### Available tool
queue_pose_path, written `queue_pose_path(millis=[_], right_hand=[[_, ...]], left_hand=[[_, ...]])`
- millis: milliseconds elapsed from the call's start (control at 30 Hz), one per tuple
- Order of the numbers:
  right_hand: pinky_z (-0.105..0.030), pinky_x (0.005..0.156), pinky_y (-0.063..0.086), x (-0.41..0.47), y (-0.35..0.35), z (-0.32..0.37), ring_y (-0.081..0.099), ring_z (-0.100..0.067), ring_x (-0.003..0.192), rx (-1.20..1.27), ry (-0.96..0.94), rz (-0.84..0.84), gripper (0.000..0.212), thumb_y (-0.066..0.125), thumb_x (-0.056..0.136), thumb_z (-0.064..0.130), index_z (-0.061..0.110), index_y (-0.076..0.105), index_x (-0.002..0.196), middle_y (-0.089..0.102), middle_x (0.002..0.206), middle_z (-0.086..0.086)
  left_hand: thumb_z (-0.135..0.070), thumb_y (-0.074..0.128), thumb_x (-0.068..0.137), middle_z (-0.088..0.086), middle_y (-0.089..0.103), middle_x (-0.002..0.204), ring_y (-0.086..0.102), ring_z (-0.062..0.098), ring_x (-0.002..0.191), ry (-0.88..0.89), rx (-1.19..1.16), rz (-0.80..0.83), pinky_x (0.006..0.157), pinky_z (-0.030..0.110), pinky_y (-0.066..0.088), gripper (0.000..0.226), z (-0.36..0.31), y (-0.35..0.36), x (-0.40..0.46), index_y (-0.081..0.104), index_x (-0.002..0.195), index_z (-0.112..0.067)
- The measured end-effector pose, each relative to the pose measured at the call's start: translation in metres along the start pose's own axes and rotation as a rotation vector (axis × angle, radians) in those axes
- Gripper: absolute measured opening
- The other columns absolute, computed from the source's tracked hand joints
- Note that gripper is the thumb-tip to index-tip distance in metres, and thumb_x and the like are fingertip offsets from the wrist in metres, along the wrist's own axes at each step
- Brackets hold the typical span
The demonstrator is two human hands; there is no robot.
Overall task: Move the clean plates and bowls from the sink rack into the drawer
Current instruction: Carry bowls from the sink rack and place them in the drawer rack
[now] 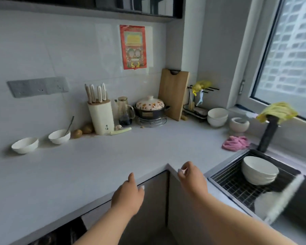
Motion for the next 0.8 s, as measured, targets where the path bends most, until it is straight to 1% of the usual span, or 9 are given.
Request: queue_pose_path(millis=[67,133,200,267,433,533,667,733,800], right_hand=[[-0.029,0.064,0.040,0.016,-0.023,-0.037,0.059,-0.021,0.079,-0.035,0.048,-0.039,0.020,0.050,0.089,0.038,0.021,0.054,0.100,0.065,0.091,0.000],[-0.029,0.060,0.039,0.029,-0.047,-0.072,0.059,-0.019,0.073,-0.046,0.111,-0.076,0.019,0.050,0.089,0.035,0.020,0.054,0.099,0.065,0.087,-0.001],[-0.029,0.059,0.041,0.038,-0.067,-0.101,0.059,-0.018,0.073,-0.026,0.172,-0.118,0.017,0.050,0.088,0.033,0.019,0.055,0.096,0.065,0.085,0.000],[-0.030,0.060,0.041,0.044,-0.083,-0.126,0.058,-0.018,0.075,-0.026,0.215,-0.141,0.015,0.051,0.088,0.034,0.020,0.053,0.092,0.063,0.086,0.003],[-0.031,0.058,0.043,0.046,-0.101,-0.171,0.057,-0.015,0.070,-0.046,0.309,-0.176,0.015,0.052,0.089,0.035,0.020,0.052,0.089,0.061,0.076,0.004],[-0.031,0.059,0.044,0.049,-0.111,-0.194,0.059,-0.016,0.070,-0.056,0.364,-0.197,0.015,0.052,0.089,0.036,0.021,0.052,0.089,0.061,0.074,0.005],[-0.030,0.060,0.041,0.061,-0.126,-0.221,0.058,-0.016,0.072,-0.101,0.426,-0.231,0.016,0.051,0.091,0.035,0.019,0.053,0.094,0.061,0.078,0.004],[-0.031,0.062,0.048,0.069,-0.129,-0.233,0.060,-0.015,0.072,-0.112,0.454,-0.248,0.017,0.052,0.091,0.036,0.020,0.053,0.094,0.062,0.080,0.005],[-0.034,0.064,0.052,0.079,-0.129,-0.243,0.060,-0.014,0.070,-0.129,0.476,-0.256,0.017,0.052,0.090,0.036,0.020,0.053,0.093,0.063,0.079,0.004]], left_hand=[[-0.043,0.035,0.099,0.005,0.058,0.126,0.058,0.025,0.110,0.060,-0.002,0.015,0.083,0.034,0.050,0.058,-0.041,0.017,0.012,0.020,0.147,-0.015],[-0.044,0.036,0.099,0.006,0.053,0.134,0.055,0.024,0.117,0.122,-0.011,0.041,0.089,0.034,0.050,0.059,-0.079,0.034,0.020,0.020,0.148,-0.014],[-0.044,0.036,0.099,0.007,0.040,0.147,0.047,0.023,0.128,0.172,-0.021,0.081,0.098,0.034,0.045,0.063,-0.112,0.048,0.028,0.016,0.151,-0.014],[-0.044,0.037,0.100,0.006,0.029,0.154,0.042,0.022,0.133,0.222,-0.009,0.114,0.101,0.033,0.043,0.065,-0.141,0.061,0.033,0.014,0.152,-0.014],[-0.041,0.037,0.099,0.005,0.028,0.151,0.042,0.020,0.129,0.357,0.037,0.152,0.096,0.030,0.046,0.060,-0.193,0.084,0.047,0.019,0.149,-0.013],[-0.042,0.037,0.099,0.006,0.028,0.152,0.040,0.021,0.131,0.426,0.060,0.179,0.102,0.031,0.043,0.062,-0.217,0.100,0.056,0.017,0.150,-0.012],[-0.047,0.036,0.098,0.007,0.029,0.151,0.041,0.022,0.130,0.483,0.073,0.205,0.106,0.033,0.038,0.065,-0.244,0.128,0.074,0.016,0.150,-0.013],[-0.050,0.034,0.098,0.009,0.023,0.154,0.037,0.025,0.133,0.493,0.097,0.229,0.110,0.037,0.034,0.069,-0.253,0.144,0.086,0.012,0.151,-0.013],[-0.053,0.032,0.097,0.014,0.012,0.159,0.027,0.028,0.141,0.495,0.137,0.262,0.117,0.041,0.023,0.074,-0.262,0.159,0.102,0.005,0.153,-0.013]])
Point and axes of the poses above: each hand's wrist, its own x-axis towards the middle knuckle, its own y-axis out of the palm, z = x × y, the point moved 2 cm from there along x, towards the middle knuckle
